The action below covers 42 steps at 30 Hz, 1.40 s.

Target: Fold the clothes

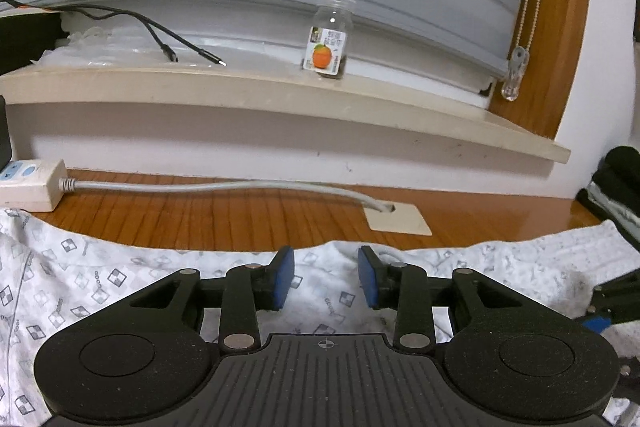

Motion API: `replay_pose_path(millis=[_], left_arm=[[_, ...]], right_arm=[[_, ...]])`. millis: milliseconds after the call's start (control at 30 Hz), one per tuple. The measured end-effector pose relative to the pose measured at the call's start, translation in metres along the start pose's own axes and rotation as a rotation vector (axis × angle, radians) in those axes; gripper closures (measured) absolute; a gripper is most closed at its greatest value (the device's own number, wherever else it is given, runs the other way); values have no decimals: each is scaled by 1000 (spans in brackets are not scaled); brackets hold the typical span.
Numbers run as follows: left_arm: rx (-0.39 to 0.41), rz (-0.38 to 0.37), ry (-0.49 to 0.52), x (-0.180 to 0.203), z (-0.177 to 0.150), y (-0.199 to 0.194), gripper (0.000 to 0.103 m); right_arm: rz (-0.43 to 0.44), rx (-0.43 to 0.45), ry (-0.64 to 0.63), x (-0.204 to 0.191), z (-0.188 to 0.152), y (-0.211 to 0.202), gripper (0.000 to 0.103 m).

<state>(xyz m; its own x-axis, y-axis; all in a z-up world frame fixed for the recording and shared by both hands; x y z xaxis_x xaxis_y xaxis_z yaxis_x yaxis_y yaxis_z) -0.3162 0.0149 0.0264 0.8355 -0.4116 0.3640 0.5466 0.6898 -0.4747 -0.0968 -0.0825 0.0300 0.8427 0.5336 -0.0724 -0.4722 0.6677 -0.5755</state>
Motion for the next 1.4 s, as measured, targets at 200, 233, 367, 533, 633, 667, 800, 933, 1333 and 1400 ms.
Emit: replay_pose_path(millis=[200, 233, 367, 533, 633, 667, 800, 933, 1333, 1400], left_arm=[[14, -15, -15, -5, 1, -2, 64], [14, -18, -13, -5, 1, -2, 60], [-4, -19, 21, -2, 0, 1, 55], [-49, -6, 75, 3, -4, 10, 48], [-42, 18, 113, 9, -6, 11, 47], [-41, 8, 128, 17, -6, 11, 47], [-46, -43, 190, 51, -8, 16, 42], [-80, -94, 262, 97, -18, 36, 40], [-196, -110, 387, 148, -55, 78, 37], [-197, -107, 384, 147, -56, 78, 37]], right_arm=[[-105, 64, -3, 32, 21, -28, 99], [-133, 69, 1, 40, 24, -34, 99], [-292, 43, 14, 89, 33, -45, 99], [-493, -65, 9, 127, 20, -30, 89], [-446, -38, 48, 127, 8, -37, 77], [-427, -31, 46, 122, 3, -41, 77], [-347, -2, 38, 93, -14, -57, 77], [-265, 27, 30, 57, -30, -73, 78], [-197, -4, -43, -14, -90, -108, 90], [-204, 8, -40, -17, -98, -114, 90]])
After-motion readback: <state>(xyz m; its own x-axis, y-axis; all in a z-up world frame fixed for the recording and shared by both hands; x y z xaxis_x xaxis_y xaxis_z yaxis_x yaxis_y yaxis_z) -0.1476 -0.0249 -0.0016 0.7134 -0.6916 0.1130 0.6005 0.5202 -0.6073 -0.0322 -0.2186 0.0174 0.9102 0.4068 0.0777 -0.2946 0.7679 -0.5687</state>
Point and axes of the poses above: each gripper's, at about its wrist camera, not at the fingertips, and y roughly the way its jaws point, x to its right, z to its top, the point moved 2 cm from there along y, roughly the way its jaws point, and after that the axes turned 11 degrees about -y, right-handed, at the moved point
